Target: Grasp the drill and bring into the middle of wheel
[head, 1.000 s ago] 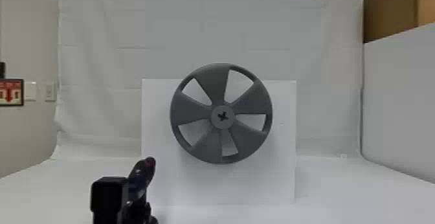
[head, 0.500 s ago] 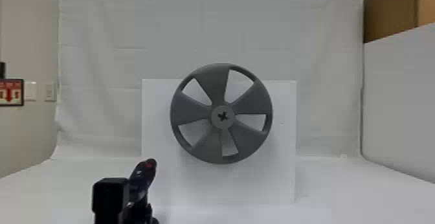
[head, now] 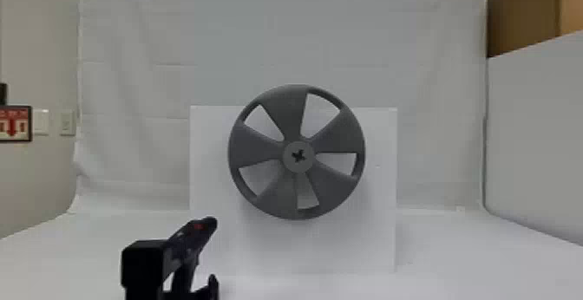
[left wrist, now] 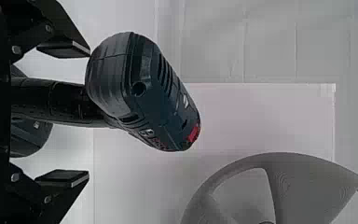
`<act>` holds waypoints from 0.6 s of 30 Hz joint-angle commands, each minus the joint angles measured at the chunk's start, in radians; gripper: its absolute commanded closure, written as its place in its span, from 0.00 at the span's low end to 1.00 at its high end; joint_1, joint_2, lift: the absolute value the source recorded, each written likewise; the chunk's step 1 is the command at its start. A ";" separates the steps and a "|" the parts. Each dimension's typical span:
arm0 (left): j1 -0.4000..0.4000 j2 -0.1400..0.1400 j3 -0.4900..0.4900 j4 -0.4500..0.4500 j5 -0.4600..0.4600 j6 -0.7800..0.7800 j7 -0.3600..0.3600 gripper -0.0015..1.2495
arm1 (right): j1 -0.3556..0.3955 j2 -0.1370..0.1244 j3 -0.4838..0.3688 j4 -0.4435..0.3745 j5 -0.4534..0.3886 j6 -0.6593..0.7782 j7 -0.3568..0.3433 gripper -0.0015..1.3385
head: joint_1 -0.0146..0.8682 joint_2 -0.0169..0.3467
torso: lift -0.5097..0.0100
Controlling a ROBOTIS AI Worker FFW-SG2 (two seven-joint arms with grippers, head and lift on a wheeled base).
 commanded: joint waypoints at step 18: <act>0.000 0.000 0.019 0.007 0.001 -0.010 -0.043 0.03 | 0.003 0.002 0.004 0.003 0.003 0.000 -0.001 0.10 | 0.02 0.05 | 0.20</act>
